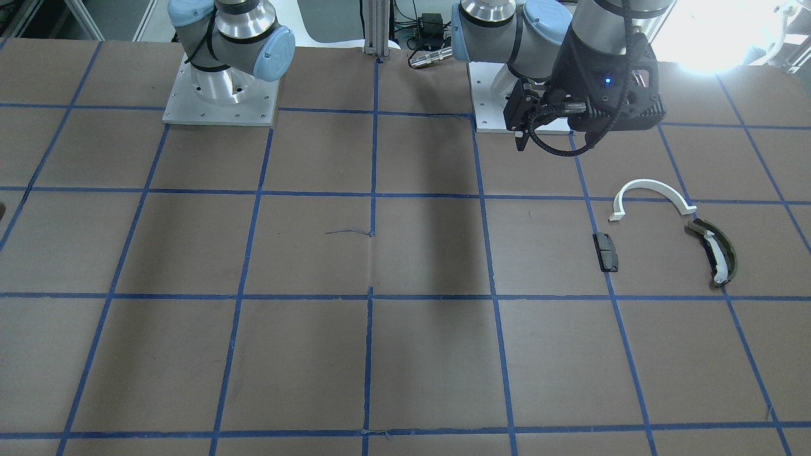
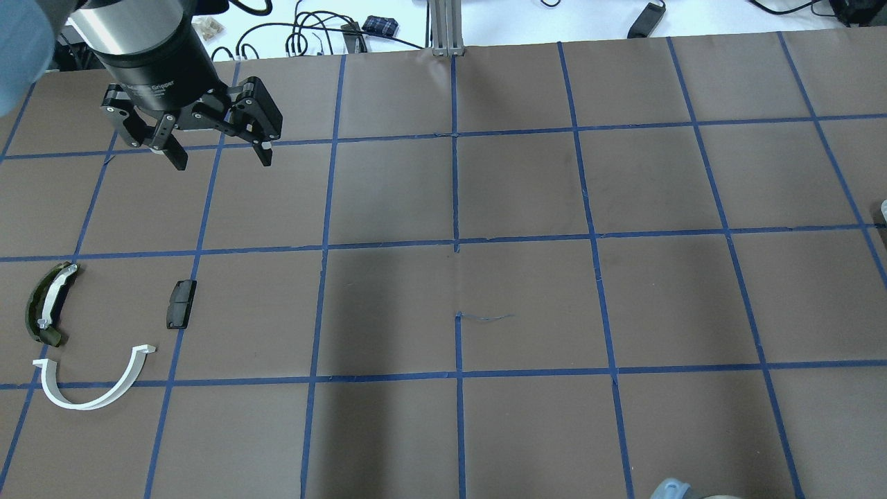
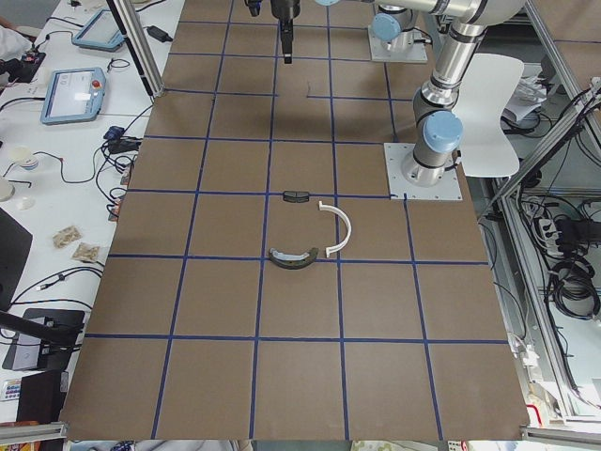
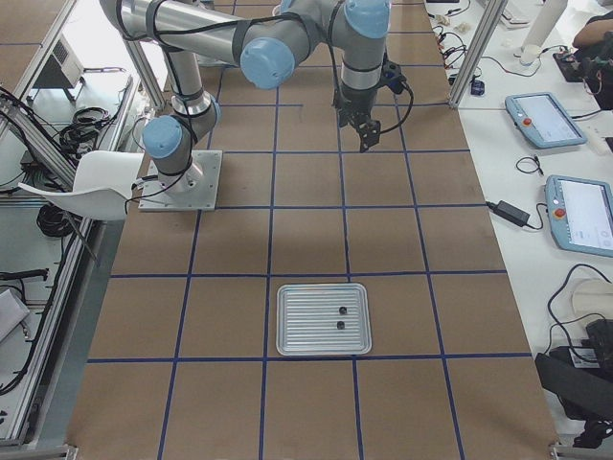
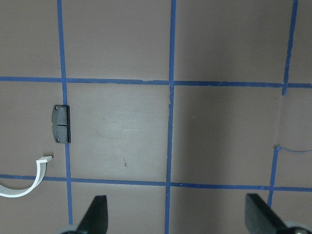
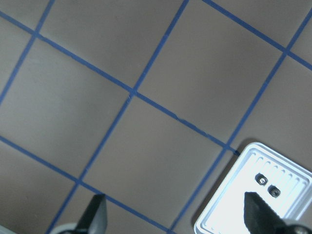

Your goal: Place bearing gear from tray to pile

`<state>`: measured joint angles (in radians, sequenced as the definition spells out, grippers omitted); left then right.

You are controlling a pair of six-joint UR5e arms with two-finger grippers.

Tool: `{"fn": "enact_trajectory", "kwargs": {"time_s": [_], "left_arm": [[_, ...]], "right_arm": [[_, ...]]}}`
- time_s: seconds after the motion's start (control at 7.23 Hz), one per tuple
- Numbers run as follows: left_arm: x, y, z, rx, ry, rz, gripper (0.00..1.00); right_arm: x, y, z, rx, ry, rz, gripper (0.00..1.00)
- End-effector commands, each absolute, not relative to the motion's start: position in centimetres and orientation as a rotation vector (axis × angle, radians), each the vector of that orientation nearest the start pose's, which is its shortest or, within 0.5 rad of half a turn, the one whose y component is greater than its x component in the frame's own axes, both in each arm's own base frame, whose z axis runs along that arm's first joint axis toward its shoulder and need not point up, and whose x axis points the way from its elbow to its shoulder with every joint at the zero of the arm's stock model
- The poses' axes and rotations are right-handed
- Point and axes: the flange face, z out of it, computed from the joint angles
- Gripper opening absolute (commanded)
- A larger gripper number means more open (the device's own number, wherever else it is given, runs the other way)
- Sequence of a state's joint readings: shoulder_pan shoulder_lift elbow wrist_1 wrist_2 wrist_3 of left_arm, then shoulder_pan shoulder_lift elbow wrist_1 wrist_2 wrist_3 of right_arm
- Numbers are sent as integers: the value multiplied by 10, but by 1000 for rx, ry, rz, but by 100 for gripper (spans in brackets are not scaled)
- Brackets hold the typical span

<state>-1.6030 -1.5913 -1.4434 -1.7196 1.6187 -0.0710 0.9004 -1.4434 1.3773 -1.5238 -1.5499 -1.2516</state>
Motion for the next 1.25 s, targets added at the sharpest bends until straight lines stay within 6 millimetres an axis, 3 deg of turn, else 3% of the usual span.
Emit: {"fn": "enact_trajectory", "kwargs": {"time_s": [0.0, 0.14, 0.28, 0.42, 0.55, 0.69, 0.97, 1.11], "left_arm": [[-144, -490, 525, -58, 3091, 60, 100], [-145, -489, 524, -55, 3089, 65, 100], [-144, -490, 526, -60, 3091, 58, 100], [-144, -491, 528, -60, 3091, 53, 100], [-145, -492, 527, -60, 3091, 53, 100], [-144, -491, 529, -60, 3091, 48, 100], [-144, -491, 528, -58, 3091, 51, 100], [-144, -491, 528, -60, 3091, 51, 100]], "right_arm": [[-358, -510, 462, -1085, 3072, -23, 100], [-390, -522, 425, -1128, 3092, 62, 100], [-401, -523, 411, -1103, 3083, 78, 100], [-418, -537, 357, -1101, 3070, 91, 100], [-444, -550, 290, -1084, 3064, 109, 97], [-466, -537, 253, -1018, 3041, 118, 96], [-478, -537, 221, -1047, 3070, 86, 93], [-483, -534, 208, -1158, 3009, 86, 92]]}}
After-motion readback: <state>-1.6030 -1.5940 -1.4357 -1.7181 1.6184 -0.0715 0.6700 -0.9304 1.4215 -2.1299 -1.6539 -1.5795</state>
